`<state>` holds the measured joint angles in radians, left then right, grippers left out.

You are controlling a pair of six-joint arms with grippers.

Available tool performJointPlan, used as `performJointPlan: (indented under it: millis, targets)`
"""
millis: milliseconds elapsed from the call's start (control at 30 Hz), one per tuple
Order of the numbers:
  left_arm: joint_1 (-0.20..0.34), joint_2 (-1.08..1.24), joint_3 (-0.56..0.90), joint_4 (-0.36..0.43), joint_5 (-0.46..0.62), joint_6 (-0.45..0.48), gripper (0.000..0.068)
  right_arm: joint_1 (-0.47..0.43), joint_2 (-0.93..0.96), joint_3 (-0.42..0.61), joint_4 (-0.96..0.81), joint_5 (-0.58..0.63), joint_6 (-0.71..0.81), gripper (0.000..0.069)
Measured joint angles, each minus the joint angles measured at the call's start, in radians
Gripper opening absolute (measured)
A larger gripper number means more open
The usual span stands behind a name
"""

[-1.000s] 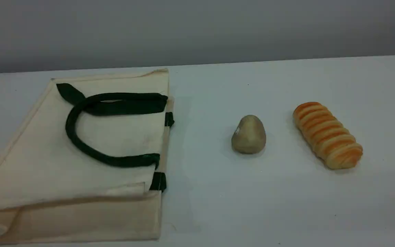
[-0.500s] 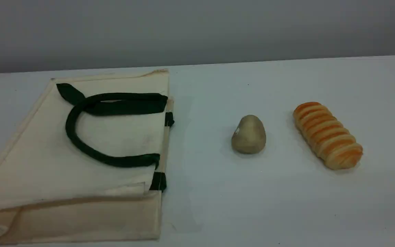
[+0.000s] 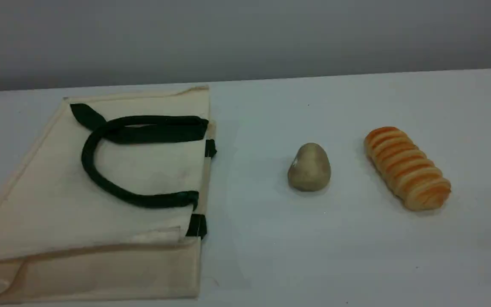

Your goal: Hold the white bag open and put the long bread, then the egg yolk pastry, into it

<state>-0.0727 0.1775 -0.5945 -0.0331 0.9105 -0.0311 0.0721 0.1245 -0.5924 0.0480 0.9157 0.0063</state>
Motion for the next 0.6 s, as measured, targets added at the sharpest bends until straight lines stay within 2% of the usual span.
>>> performJointPlan:
  millis: [233, 433, 600]
  targets:
    - [0.0, 0.283, -0.113, 0.016, -0.024, 0.009, 0.0536, 0.0, 0.301, -0.128, 0.015, -0.078, 0.001, 0.0588]
    - [0.0, 0.573, -0.215, 0.057, -0.08, 0.019, 0.0536, 0.0, 0.574, -0.254, 0.008, -0.08, -0.006, 0.0588]
    - [0.0, 0.81, -0.31, 0.059, -0.098, 0.019, 0.0536, 0.0, 0.778, -0.347, 0.005, -0.079, -0.006, 0.0588]
